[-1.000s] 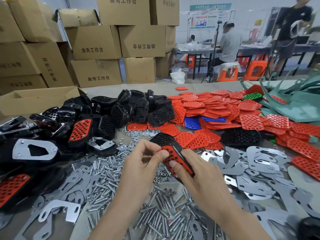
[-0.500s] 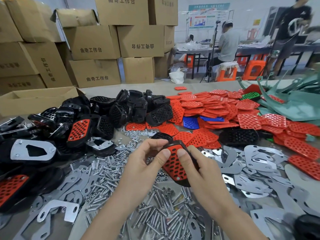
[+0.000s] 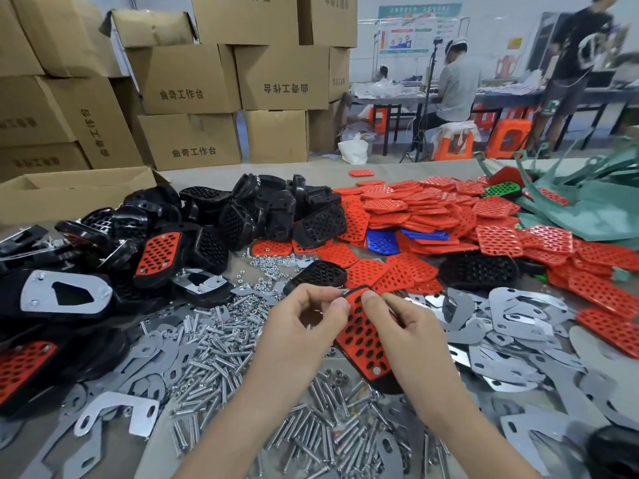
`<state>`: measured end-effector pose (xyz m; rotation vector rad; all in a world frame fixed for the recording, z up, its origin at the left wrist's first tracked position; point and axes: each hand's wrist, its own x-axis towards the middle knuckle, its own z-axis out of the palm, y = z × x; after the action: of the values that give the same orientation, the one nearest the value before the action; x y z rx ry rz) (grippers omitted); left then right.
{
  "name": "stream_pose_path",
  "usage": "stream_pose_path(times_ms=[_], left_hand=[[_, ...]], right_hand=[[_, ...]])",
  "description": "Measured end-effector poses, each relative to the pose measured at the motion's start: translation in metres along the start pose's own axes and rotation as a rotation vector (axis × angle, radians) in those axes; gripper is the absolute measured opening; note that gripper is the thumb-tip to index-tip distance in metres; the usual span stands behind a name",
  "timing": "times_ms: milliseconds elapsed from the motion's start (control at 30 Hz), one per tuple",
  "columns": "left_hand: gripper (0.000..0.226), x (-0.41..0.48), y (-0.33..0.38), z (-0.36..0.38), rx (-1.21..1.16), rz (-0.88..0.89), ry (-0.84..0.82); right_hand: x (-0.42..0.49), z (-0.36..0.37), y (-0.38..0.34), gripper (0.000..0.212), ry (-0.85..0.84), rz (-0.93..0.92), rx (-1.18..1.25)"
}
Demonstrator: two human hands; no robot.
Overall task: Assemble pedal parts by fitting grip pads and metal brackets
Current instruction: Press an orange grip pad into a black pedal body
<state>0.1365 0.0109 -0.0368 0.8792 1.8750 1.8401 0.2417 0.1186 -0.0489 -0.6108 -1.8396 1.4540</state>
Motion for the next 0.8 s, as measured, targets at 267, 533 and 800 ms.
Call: stream_pose_path(times_ms=[267, 533, 800], left_hand=[[0.002, 0.004, -0.001, 0.000, -0.047, -0.061, 0.249], [0.008, 0.001, 0.003, 0.005, -0.127, -0.107, 0.238], [0.019, 0.000, 0.008, 0.001, -0.227, -0.030, 0.132]], right_hand=[[-0.009, 0.009, 0.004, 0.073, -0.119, -0.032, -0.306], [-0.012, 0.016, 0.000, 0.064, -0.414, -0.203, -0.622], [0.000, 0.005, -0.002, 0.038, -0.149, 0.155, 0.131]])
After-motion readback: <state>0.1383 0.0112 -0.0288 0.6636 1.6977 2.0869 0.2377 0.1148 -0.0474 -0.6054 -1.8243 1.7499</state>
